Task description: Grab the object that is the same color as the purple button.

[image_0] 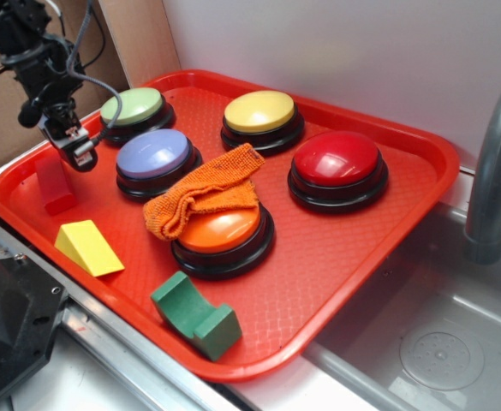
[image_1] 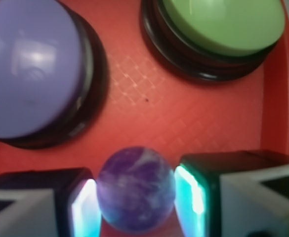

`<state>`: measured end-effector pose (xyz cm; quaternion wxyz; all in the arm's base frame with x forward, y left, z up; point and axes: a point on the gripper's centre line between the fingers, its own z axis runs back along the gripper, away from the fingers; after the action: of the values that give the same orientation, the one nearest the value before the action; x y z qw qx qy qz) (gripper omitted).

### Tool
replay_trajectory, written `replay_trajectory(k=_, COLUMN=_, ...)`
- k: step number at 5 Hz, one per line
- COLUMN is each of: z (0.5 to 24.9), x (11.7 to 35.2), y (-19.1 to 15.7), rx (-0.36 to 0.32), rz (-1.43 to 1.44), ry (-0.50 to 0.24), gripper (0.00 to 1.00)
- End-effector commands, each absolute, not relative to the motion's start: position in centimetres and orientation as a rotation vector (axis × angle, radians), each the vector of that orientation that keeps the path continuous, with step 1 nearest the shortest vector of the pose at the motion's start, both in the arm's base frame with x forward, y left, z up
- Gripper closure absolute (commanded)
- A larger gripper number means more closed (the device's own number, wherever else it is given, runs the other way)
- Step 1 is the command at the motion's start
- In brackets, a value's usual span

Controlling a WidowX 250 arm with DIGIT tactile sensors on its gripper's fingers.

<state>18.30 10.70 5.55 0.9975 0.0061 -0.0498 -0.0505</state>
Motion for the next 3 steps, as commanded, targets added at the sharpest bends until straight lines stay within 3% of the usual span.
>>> replay_trajectory(k=1, z=10.0, x=20.1, y=6.9, rx=-0.004, rz=-0.116, ry=-0.136, gripper=1.0)
replay_trajectory(k=3, z=11.7, x=19.0, y=1.9, rx=-0.055, rz=-0.126, ry=-0.113, gripper=1.0)
